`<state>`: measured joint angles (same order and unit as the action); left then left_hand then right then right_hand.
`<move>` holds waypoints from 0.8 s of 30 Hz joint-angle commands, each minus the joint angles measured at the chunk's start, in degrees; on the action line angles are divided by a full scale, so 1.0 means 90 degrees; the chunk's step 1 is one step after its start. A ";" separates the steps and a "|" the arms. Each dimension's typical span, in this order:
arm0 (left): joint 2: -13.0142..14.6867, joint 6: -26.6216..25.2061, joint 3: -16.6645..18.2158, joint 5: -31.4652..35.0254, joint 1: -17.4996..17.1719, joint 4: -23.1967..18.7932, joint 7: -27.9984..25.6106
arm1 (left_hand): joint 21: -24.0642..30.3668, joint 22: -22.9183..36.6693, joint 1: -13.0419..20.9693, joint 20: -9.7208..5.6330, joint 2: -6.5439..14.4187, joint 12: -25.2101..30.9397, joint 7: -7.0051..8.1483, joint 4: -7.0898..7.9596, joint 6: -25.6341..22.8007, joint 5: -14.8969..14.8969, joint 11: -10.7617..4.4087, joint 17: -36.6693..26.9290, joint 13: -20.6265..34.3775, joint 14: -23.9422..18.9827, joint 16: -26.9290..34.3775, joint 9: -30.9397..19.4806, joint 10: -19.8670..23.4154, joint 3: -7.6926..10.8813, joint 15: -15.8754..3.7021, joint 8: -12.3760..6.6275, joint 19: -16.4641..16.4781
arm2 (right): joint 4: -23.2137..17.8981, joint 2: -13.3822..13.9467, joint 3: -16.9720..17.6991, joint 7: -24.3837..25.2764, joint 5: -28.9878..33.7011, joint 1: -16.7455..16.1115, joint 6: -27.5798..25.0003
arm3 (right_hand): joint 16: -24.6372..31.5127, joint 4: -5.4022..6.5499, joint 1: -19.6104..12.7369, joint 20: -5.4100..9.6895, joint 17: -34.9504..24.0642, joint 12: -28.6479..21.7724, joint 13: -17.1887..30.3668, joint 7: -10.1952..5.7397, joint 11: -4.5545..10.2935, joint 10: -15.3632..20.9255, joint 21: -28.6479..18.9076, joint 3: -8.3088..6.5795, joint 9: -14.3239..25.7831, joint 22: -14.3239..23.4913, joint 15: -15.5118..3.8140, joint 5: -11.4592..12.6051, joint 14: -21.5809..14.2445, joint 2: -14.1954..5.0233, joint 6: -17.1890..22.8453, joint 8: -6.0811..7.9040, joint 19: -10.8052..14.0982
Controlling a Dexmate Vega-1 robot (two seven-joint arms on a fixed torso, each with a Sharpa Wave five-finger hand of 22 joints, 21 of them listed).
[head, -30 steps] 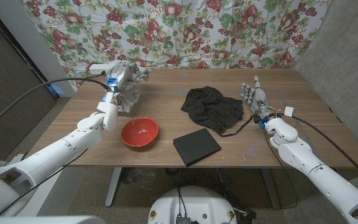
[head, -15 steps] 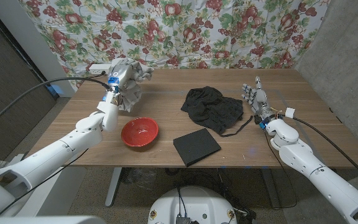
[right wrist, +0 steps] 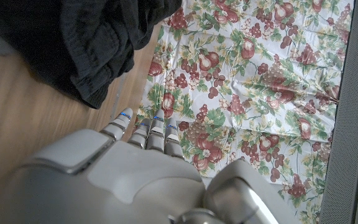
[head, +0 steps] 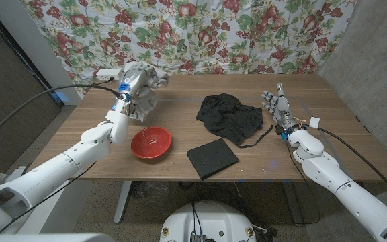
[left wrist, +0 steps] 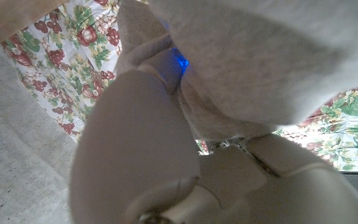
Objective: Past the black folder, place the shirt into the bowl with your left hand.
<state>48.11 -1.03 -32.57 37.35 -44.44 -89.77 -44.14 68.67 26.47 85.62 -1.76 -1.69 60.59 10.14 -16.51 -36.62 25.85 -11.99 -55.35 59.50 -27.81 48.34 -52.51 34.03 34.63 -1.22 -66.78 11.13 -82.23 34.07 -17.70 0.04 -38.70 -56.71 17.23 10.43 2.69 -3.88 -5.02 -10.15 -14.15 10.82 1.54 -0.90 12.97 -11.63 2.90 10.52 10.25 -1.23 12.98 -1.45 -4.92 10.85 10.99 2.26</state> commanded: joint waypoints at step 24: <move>-0.0032 0.0444 0.0374 0.0223 -0.0400 -0.0500 -0.0480 | 0.0082 0.1133 0.0002 -0.0853 0.0051 0.0016 0.0003 0.0705 -0.0058 -0.0003 0.0010 -0.0989 0.0023 -0.0715 0.0410 0.0035 0.0076 0.0778 -0.0688 -0.0069 -0.0003 | -0.0058 0.0008 0.0074 0.0135 0.0045 -0.0058 0.0061 | 0.0020 -0.0002 -0.0027 0.0121 -0.0016 0.0089 0.0010 -0.0035 0.0013 -0.0173 0.0007 -0.0019 0.0018 0.0019 -0.0129 -0.0022 -0.0038 -0.0023 0.0044 0.0008 0.0029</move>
<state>47.91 2.29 -30.35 38.80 -46.85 -92.50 -47.20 68.77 26.58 85.49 -1.61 -1.82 60.27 10.13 -16.50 -36.62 25.62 -11.98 -55.42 59.61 -27.81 48.35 -51.99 34.00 34.63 -1.22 -66.78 10.98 -83.19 34.38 -17.09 1.16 -38.35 -57.49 17.74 10.43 2.70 -3.88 -4.15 -10.15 -13.26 10.81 1.40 -1.03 11.21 -11.63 2.90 10.52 10.25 -1.53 12.98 -1.76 -4.92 10.99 10.99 2.48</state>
